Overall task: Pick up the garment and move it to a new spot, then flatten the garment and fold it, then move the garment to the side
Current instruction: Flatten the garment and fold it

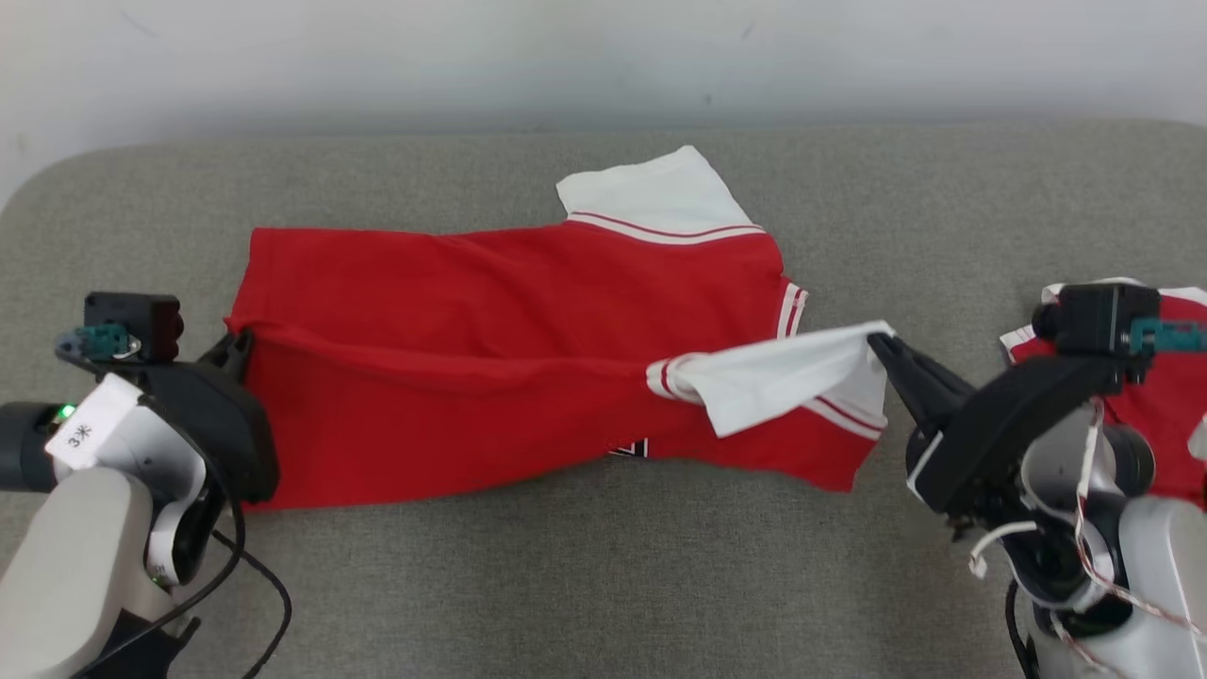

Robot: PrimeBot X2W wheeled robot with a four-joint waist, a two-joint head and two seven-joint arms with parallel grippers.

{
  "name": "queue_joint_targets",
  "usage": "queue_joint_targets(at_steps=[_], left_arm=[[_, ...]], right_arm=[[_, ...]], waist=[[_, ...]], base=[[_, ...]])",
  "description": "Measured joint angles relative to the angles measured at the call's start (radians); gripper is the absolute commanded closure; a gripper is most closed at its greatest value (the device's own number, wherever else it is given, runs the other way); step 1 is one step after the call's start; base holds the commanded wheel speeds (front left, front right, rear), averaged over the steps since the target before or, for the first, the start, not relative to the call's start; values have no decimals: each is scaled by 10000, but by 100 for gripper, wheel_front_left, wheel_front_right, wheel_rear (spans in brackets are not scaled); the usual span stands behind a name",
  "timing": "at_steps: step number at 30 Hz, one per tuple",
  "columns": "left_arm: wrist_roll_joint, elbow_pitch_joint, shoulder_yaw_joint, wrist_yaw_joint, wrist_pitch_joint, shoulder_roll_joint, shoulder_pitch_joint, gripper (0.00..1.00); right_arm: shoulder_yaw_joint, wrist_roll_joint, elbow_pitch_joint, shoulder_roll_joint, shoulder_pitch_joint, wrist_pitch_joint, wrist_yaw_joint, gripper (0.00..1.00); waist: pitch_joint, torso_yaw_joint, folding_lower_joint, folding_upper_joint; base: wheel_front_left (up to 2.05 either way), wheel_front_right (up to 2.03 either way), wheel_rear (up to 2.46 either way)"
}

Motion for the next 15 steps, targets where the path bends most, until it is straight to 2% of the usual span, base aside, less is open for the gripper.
queue_joint_targets(at_steps=[5,15], left_arm=[[153,288,15,236,2,-138,-283,100],[169,924,-144,238,-278,-500,-833,100]], right_arm=[[224,-224,957,-33,-1245,-253,117,100],[307,-368,1994,-217,-1643,-734,602,100]], waist=[[503,-23,1,0],[788,431,1,1]], base=[[0,0,0],[0,0,0]])
